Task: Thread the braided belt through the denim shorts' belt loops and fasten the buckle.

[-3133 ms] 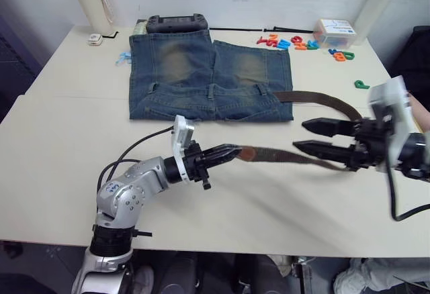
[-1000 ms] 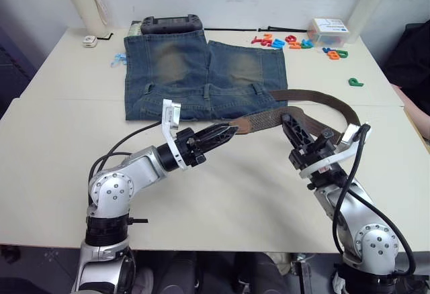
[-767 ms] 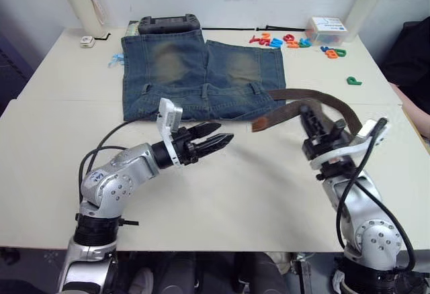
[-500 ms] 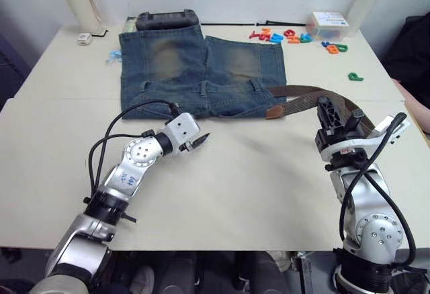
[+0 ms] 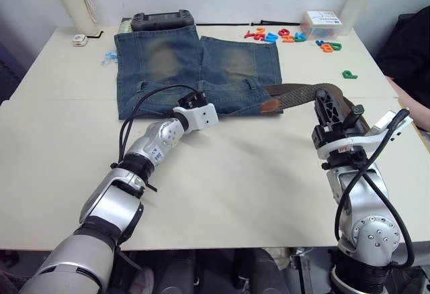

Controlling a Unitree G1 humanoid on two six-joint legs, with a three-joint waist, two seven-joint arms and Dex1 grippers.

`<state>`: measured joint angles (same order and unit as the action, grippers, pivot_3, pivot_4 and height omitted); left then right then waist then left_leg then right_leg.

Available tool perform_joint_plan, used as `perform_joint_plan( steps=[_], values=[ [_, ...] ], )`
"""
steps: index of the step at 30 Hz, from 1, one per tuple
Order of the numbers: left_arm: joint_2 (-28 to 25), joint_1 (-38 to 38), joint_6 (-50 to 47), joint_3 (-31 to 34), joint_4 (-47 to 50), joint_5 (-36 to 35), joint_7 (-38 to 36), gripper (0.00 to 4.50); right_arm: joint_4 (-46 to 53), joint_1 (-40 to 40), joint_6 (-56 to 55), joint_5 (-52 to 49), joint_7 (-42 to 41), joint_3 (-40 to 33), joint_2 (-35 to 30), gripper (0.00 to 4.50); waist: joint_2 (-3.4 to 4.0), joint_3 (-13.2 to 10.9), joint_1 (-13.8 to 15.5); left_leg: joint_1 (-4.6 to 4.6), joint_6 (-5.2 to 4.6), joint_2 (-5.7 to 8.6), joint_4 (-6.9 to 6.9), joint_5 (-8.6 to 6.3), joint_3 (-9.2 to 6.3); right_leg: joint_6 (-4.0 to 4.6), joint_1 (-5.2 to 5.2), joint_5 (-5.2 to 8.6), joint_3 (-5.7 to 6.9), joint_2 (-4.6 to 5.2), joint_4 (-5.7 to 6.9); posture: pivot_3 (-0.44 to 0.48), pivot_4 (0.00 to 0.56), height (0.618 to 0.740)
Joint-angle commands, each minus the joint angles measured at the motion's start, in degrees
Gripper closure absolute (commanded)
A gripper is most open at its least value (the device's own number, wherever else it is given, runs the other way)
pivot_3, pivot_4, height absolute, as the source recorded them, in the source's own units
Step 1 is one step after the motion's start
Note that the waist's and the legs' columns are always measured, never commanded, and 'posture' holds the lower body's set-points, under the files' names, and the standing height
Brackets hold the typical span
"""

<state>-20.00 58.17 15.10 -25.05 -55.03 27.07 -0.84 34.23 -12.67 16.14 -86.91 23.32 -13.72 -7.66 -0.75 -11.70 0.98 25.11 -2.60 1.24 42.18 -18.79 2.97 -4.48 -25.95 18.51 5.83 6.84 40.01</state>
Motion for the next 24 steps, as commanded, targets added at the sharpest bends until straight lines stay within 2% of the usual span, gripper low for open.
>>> perform_joint_plan(
  steps=[1,4,9,10,13,18,21,24],
  values=[
    [-2.01,-0.69,-1.73,1.13,-3.97,1.07,0.32,1.08,3.19,-0.74,-1.16,0.31,0.04,0.22,0.49,4.5,0.0,0.0,-0.15,0.0,0.02,0.0,0.01,0.01,0.01,0.0,-0.02,0.0,-0.01,0.0,0.03,0.0,0.15,0.667],
    [-2.55,-1.01,-1.32,1.41,-3.74,1.04,-0.22,1.79,3.03,-0.92,-1.09,0.35,-0.07,0.16,0.5,4.5,-0.01,0.01,-0.46,0.0,0.04,0.0,0.04,0.02,0.02,0.0,-0.03,0.0,-0.02,0.0,0.08,0.0,0.15,0.667],
    [-3.3,-1.99,-0.43,1.91,-3.12,0.85,-1.39,3.8,2.64,-1.16,-0.87,0.4,-0.21,0.22,0.34,4.5,-0.03,0.06,-1.1,-0.01,0.08,-0.01,0.04,0.05,0.14,0.02,-0.17,0.0,-0.12,0.0,0.28,0.0,0.15,0.667],
    [-3.42,-2.41,-0.21,1.97,-2.71,0.91,-1.86,3.99,2.56,-1.23,-0.88,0.39,-0.22,0.19,0.34,4.5,-0.06,0.08,-1.09,-0.01,0.09,-0.01,0.05,0.05,0.19,0.02,-0.23,0.0,-0.15,0.0,0.36,0.0,0.15,0.667],
    [-4.88,-5.95,2.16,1.93,2.54,0.27,-5.66,4.03,2.18,-1.64,-0.89,0.62,-0.27,0.12,0.26,4.5,-0.09,0.09,-1.24,0.03,0.1,-0.01,0.06,0.06,0.51,0.02,-0.5,0.0,-0.47,-0.01,0.56,0.0,0.15,0.667],
    [-10.53,-19.94,1.35,3.39,27.28,-2.17,-14.56,4.03,2.22,-2.11,-0.83,1.21,0.28,-0.09,-0.13,4.5,-0.03,0.16,-1.66,-0.02,0.12,-0.07,0.06,0.02,0.8,0.06,-0.65,0.03,-0.77,-0.07,0.63,0.0,0.15,0.667],
    [-13.85,-31.49,-3.67,5.73,45.96,-4.97,-20.7,4.03,2.27,-2.27,-0.63,1.72,0.93,-0.31,-0.52,4.5,0.17,0.42,-1.66,0.0,0.05,-0.07,0.06,-0.09,0.82,0.07,-0.64,0.03,-0.85,-0.07,0.68,0.0,0.15,0.667],
    [-14.7,-39.85,-11.37,8.18,60.14,-9.01,-26.21,4.03,2.19,-2.21,-0.24,2.22,1.66,-0.31,-0.82,4.5,0.27,0.55,-1.43,0.02,-0.06,-0.06,0.07,-0.2,0.85,0.07,-0.61,0.03,-0.88,-0.06,0.57,0.0,0.15,0.667]
  ],
)
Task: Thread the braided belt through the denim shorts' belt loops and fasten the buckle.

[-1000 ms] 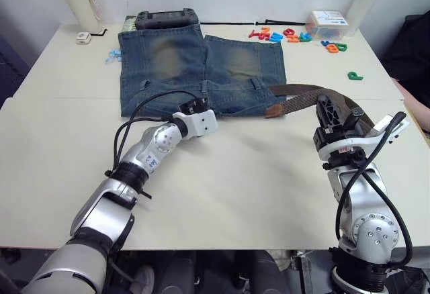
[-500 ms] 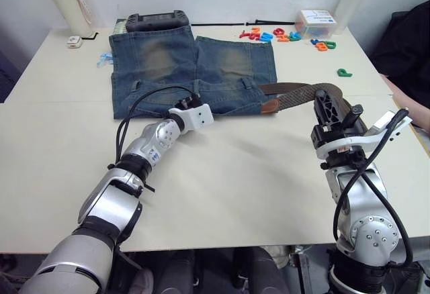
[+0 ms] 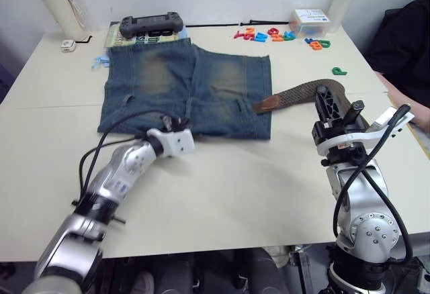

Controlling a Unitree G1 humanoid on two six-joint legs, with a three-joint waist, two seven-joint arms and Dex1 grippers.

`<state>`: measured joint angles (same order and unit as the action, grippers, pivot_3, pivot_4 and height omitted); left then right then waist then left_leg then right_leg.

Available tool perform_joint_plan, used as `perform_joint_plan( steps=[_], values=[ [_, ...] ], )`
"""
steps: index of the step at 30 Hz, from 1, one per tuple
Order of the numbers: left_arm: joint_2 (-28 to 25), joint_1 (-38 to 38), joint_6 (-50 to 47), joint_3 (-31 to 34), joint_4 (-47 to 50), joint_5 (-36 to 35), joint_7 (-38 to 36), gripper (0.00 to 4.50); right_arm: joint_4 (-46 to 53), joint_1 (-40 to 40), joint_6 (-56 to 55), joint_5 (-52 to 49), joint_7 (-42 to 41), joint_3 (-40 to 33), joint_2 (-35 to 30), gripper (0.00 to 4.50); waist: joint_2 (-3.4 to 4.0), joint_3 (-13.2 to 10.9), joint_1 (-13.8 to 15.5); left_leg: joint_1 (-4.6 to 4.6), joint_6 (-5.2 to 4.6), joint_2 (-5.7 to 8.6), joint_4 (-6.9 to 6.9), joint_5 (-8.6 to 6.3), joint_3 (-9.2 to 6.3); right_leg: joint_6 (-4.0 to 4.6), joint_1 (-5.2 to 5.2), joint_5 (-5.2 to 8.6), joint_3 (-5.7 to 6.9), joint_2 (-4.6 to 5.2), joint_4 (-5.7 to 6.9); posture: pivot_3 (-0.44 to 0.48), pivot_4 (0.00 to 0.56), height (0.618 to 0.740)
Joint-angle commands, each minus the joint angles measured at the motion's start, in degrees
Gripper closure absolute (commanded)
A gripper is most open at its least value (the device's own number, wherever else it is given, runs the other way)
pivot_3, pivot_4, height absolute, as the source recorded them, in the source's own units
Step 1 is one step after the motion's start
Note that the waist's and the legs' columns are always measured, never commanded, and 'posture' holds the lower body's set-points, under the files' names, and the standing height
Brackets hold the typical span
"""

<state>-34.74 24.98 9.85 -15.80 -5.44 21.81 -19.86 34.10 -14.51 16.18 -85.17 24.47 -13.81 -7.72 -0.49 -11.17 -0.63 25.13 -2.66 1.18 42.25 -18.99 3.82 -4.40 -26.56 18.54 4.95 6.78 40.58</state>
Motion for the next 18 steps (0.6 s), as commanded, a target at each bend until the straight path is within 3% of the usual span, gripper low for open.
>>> perform_joint_plan(
  steps=[1,5,14,18],
  values=[
    [-0.56,-9.43,-7.98,-0.66,15.07,-5.69,-9.52,4.03,2.39,-0.32,-0.05,0.43,0.81,-0.18,-0.98,4.5,0.02,0.01,0.3,0.01,-0.02,0.0,0.01,-0.01,0.01,0.0,0.01,0.0,-0.01,0.0,-0.05,0.0,0.15,0.667],
    [-1.31,-19.02,-17.94,2.14,27.95,-11.83,-15.08,4.03,2.77,0.03,1.03,-0.14,1.54,-0.14,-2.34,4.5,0.02,0.02,0.59,0.0,-0.02,0.0,0.14,-0.01,0.0,0.01,0.04,0.01,-0.02,0.0,-0.19,0.0,0.15,0.667],
    [-1.04,-24.24,-34.54,4.49,35.53,-12.39,-15.64,4.03,3.09,1.15,3.18,-1.56,2.79,-0.64,-5.56,4.5,0.1,0.07,0.35,-0.05,-0.07,-0.05,0.44,-0.04,-0.01,0.02,0.07,0.02,-0.08,-0.04,0.09,0.0,0.15,0.667],
    [0.53,-24.98,-37.13,5.91,35.88,-15.57,-15.56,2.22,2.39,1.94,4.32,-2.48,3.39,-0.79,-7.28,4.5,0.1,0.07,0.41,-0.06,-0.05,-0.08,0.47,-0.04,0.02,0.03,0.06,0.02,-0.11,-0.08,0.14,0.0,0.15,0.667]
  ],
)
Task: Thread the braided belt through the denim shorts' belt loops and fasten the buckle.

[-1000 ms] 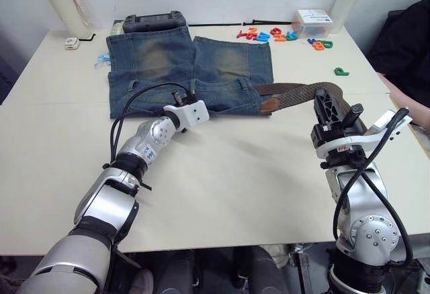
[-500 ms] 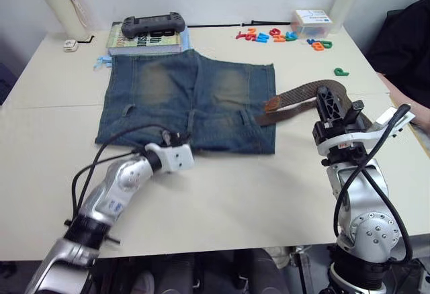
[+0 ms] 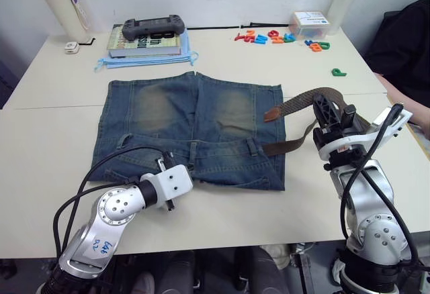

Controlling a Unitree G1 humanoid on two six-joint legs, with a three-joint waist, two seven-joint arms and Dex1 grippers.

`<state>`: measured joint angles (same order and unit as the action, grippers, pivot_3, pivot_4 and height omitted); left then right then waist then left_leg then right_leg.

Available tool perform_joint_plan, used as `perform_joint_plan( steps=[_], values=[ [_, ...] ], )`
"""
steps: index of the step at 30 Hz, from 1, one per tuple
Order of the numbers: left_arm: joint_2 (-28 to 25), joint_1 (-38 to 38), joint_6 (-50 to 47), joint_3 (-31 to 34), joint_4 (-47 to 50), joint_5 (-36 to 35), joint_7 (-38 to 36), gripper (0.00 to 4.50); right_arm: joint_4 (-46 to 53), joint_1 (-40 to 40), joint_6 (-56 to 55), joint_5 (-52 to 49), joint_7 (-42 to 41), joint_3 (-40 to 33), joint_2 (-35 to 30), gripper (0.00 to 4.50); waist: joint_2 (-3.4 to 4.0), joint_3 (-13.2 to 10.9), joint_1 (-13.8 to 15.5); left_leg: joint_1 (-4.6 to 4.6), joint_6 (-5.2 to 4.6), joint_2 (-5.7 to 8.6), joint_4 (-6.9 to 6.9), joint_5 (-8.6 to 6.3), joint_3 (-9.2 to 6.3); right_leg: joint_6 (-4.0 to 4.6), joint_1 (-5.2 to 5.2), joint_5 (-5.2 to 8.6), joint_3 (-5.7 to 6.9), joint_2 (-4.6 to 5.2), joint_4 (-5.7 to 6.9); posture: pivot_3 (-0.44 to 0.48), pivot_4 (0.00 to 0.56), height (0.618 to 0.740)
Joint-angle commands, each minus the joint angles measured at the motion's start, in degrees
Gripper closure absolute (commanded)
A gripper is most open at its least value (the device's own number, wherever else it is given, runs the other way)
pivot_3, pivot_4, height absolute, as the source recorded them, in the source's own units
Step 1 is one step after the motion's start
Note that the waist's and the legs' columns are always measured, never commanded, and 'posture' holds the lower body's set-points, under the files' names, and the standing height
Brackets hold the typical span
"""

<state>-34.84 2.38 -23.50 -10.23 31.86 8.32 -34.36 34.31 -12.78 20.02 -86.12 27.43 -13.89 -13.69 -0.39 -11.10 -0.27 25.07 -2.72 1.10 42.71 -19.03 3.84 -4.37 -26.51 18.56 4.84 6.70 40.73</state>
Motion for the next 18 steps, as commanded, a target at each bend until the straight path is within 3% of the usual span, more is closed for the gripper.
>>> perform_joint_plan(
  steps=[1,4,11,18],
  values=[
    [1.14,-2.56,-4.06,0.93,-1.37,-3.2,-1.15,1.7,2.04,0.32,0.74,-1.71,0.63,-0.74,-1.65,4.5,0.0,0.0,0.13,0.0,0.0,-0.01,0.05,0.0,0.0,0.0,0.0,0.0,0.0,0.0,0.03,0.0,0.15,0.667],
    [4.13,-2.37,-4.74,7.61,-0.8,-13.39,-3.54,0.59,1.71,0.64,1.48,-2.56,1.07,-0.93,-2.85,4.5,0.0,0.0,0.19,0.02,-0.01,-0.02,0.19,-0.01,-0.02,0.01,0.02,0.0,-0.01,0.0,0.11,0.0,0.15,0.667],
    [2.79,-1.41,-10.78,24.2,1.52,-40.42,-14.41,0.59,-0.32,1.38,3.8,-4.91,0.76,-1.49,-5.91,4.5,0.0,-0.01,0.24,0.09,0.01,-0.11,0.39,-0.04,-0.05,0.05,-0.01,0.02,0.03,-0.04,0.21,0.0,0.15,0.667],
    [-1.95,2.29,-12.54,27.28,-1.51,-48.5,-17.94,0.59,-5.38,3.05,6.25,-4.42,-1.84,-1.05,-6.48,4.5,-0.01,-0.01,0.4,0.11,-0.01,-0.08,0.48,-0.05,-0.04,0.06,0.05,0.01,0.03,-0.04,0.19,0.0,0.15,0.667]
  ],
)
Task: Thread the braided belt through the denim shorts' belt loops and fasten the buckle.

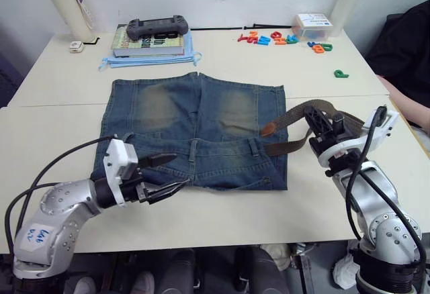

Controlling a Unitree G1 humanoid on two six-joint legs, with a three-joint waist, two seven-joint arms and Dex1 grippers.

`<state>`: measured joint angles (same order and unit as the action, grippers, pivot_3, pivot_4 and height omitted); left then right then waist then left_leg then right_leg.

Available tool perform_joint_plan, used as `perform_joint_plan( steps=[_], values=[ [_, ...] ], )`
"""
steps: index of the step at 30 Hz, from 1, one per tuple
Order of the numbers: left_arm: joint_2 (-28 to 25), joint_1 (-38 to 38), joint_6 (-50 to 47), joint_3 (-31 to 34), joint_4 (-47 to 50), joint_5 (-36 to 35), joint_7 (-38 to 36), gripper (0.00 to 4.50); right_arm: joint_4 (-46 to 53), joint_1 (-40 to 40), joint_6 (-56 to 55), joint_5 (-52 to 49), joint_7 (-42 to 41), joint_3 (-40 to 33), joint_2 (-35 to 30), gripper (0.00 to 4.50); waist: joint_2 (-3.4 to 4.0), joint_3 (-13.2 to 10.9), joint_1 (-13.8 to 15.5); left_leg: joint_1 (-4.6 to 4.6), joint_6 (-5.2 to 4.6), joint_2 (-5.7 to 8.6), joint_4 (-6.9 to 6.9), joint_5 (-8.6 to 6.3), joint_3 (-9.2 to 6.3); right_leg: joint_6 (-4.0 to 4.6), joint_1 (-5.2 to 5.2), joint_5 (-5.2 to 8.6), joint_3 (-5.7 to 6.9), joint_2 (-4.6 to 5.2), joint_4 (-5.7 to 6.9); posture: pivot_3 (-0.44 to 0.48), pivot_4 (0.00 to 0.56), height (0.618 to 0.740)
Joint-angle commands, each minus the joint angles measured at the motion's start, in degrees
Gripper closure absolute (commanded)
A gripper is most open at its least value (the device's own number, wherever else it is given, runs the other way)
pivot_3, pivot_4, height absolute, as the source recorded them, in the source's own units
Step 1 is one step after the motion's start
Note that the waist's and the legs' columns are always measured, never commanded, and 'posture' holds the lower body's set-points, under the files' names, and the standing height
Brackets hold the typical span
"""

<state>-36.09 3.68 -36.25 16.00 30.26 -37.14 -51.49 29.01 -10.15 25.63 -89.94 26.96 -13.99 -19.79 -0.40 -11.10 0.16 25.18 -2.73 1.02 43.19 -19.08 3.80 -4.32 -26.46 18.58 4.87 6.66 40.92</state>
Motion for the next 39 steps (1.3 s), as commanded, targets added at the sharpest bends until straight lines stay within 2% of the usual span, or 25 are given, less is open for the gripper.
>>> perform_joint_plan(
  steps=[1,15,24,30,33,39],
  values=[
    [-0.88,1.21,0.39,0.81,0.08,-3.51,-0.9,0.59,-0.61,0.61,1.12,-0.39,-1.73,-0.76,-0.41,4.5,0.0,0.0,-0.07,0.01,-0.01,0.01,0.0,-0.01,0.01,0.0,-0.01,0.0,-0.01,0.0,-0.01,0.0,0.15,0.667],
    [-1.18,2.9,4.27,-2.54,-1.63,-1.1,1.37,0.59,-3.47,-0.44,4.97,2.4,-2.31,2.21,1.6,4.5,0.0,0.0,-0.22,0.0,-0.03,-0.01,-0.01,-0.02,0.02,0.0,-0.03,0.0,-0.03,-0.01,0.0,0.0,0.15,0.667],
    [-0.9,3.79,5.34,-4.67,-1.7,-0.41,2.94,0.59,-4.12,-1.82,6.71,7.71,-1.45,7.13,5.25,4.5,0.0,0.0,-0.32,0.0,-0.03,-0.01,-0.02,-0.03,0.02,0.01,-0.04,0.0,-0.04,-0.01,0.0,0.0,0.15,0.667],
    [-0.9,5.22,5.21,-5.96,-1.7,-0.36,4.27,0.59,-5.27,-1.59,7.66,10.27,-1.22,6.35,5.8,4.5,0.0,0.0,-0.23,0.01,-0.04,-0.01,-0.01,-0.04,0.01,0.01,-0.04,0.0,-0.04,-0.01,-0.02,0.0,0.15,0.667],
    [-0.63,6.39,5.49,-7.41,-2.21,0.71,4.99,0.59,-5.56,-1.97,10.55,10.92,-1.25,8.1,5.22,4.5,0.0,0.0,-0.29,0.01,-0.03,-0.01,-0.02,-0.04,0.02,0.01,-0.04,0.0,-0.04,-0.01,-0.01,0.0,0.15,0.667],
    [1.43,8.29,7.05,-13.81,-2.65,5.78,7.38,0.59,-7.61,-2.94,13.37,12.25,0.83,10.86,9.2,4.5,0.0,0.0,-0.28,0.01,-0.03,-0.01,-0.02,-0.03,0.02,0.01,-0.04,0.0,-0.04,-0.01,0.01,0.0,0.15,0.667]
  ],
)
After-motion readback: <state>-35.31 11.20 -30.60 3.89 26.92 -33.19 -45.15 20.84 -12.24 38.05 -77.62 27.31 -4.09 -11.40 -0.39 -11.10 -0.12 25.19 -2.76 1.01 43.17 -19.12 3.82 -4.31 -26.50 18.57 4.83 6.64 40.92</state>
